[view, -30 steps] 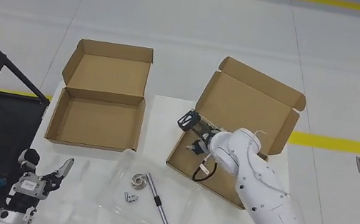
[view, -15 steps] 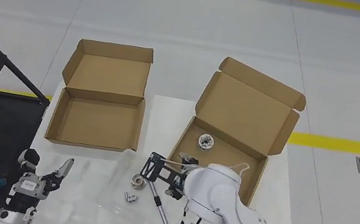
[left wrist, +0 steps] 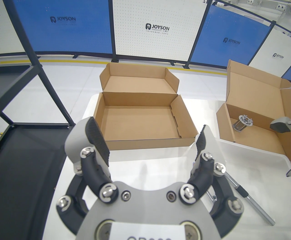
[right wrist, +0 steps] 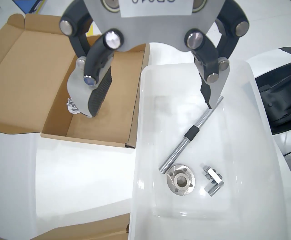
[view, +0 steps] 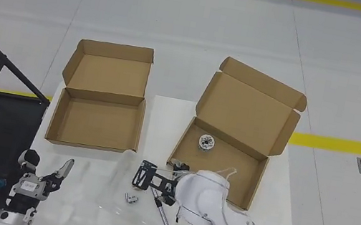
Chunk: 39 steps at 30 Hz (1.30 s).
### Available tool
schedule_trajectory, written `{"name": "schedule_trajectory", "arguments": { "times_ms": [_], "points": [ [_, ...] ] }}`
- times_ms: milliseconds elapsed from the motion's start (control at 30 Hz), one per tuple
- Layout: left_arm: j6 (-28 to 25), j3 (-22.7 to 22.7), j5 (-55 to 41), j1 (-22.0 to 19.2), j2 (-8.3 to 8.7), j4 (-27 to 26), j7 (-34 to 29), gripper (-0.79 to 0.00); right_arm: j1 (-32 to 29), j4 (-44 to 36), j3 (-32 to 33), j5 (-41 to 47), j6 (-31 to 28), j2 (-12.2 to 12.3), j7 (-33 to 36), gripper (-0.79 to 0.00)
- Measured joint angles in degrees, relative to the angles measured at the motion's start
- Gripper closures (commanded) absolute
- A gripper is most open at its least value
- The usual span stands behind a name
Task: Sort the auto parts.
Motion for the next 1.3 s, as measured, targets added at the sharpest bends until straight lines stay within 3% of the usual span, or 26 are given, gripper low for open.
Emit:
{"name": "schedule_trajectory", "arguments": {
  "times_ms": [167, 200, 233, 300, 367, 600, 733, 1300],
  "points": [
    [0.0, 0.0, 0.0, 0.0, 0.0, 0.0, 0.0, -0.785, 1.2, 3.1, -7.2, -3.1, 15.2, -3.5, 4.5, -0.785],
    [0.0, 0.0, 0.0, 0.0, 0.0, 0.0, 0.0, -0.785, 1.4, 4.2, -7.9, -3.1, 17.3, -4.1, 4.7, -0.739],
    [0.0, 0.0, 0.0, 0.0, 0.0, 0.0, 0.0, -0.785, 1.6, 5.3, -8.4, -2.8, 19.1, -4.7, 4.5, -0.634],
    [0.0, 0.0, 0.0, 0.0, 0.0, 0.0, 0.0, -0.785, 1.9, 8.2, -8.7, -0.9, 22.3, -5.8, 3.2, -0.548],
    [0.0, 0.0, 0.0, 0.0, 0.0, 0.0, 0.0, -0.785, 2.1, 11.2, -8.2, 1.0, 24.3, -6.5, 1.9, -0.539],
    [0.0, 0.0, 0.0, 0.0, 0.0, 0.0, 0.0, -0.785, 2.0, 18.4, -6.9, 7.0, 25.4, -8.2, -0.4, -0.483],
    [0.0, 0.0, 0.0, 0.0, 0.0, 0.0, 0.0, -0.785, 2.0, 20.5, -6.7, 7.9, 26.2, -8.9, -0.5, -0.391],
    [0.0, 0.0, 0.0, 0.0, 0.0, 0.0, 0.0, -0.785, 3.4, 30.3, -7.1, 8.9, 30.5, -12.2, -1.9, -0.339]
  ]
}}
